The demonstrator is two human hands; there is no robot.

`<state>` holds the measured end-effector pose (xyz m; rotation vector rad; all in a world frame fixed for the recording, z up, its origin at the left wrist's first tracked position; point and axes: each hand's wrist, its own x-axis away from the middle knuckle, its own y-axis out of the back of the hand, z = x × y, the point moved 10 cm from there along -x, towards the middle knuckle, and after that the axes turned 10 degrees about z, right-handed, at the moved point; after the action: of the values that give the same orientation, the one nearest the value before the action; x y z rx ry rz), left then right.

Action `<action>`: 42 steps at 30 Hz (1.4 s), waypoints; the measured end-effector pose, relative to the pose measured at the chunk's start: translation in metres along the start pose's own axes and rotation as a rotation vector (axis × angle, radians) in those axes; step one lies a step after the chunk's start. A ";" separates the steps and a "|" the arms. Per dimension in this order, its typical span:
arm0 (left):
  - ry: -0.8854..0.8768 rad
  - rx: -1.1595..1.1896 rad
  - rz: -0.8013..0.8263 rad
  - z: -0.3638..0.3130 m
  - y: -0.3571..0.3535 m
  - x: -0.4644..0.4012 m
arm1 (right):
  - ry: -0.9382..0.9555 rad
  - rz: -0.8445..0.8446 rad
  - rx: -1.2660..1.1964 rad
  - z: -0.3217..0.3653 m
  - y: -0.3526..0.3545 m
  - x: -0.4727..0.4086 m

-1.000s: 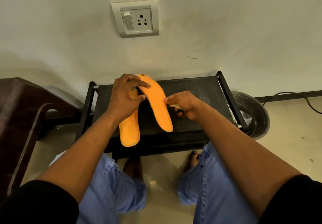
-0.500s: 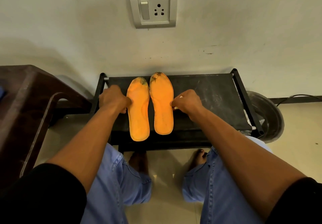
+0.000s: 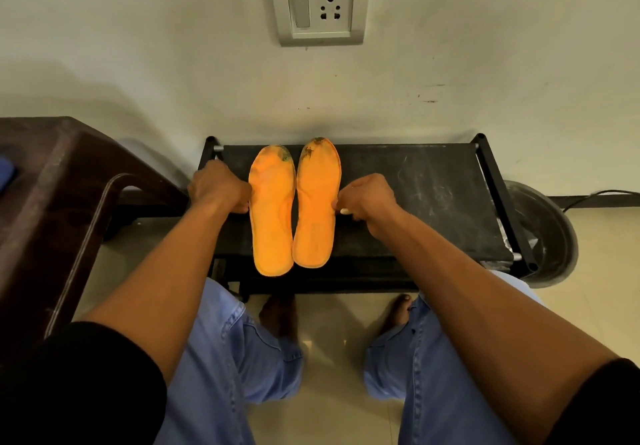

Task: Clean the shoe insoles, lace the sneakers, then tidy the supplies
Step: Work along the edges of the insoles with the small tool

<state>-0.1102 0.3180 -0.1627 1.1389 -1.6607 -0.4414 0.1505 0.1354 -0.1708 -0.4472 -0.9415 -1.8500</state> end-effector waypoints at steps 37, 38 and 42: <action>-0.758 0.232 0.301 -0.142 -0.047 0.108 | 0.338 0.185 -0.425 0.045 0.019 0.020; -0.770 0.223 0.277 -0.149 -0.050 0.111 | 0.345 0.158 -0.448 0.043 0.024 0.019; -0.740 0.212 0.169 -0.167 -0.054 0.107 | 0.357 0.066 -0.569 0.034 0.051 0.020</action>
<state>0.0602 0.2403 -0.0782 1.0322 -2.4744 -0.6368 0.1829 0.1383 -0.1153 -0.4567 -0.1491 -2.0366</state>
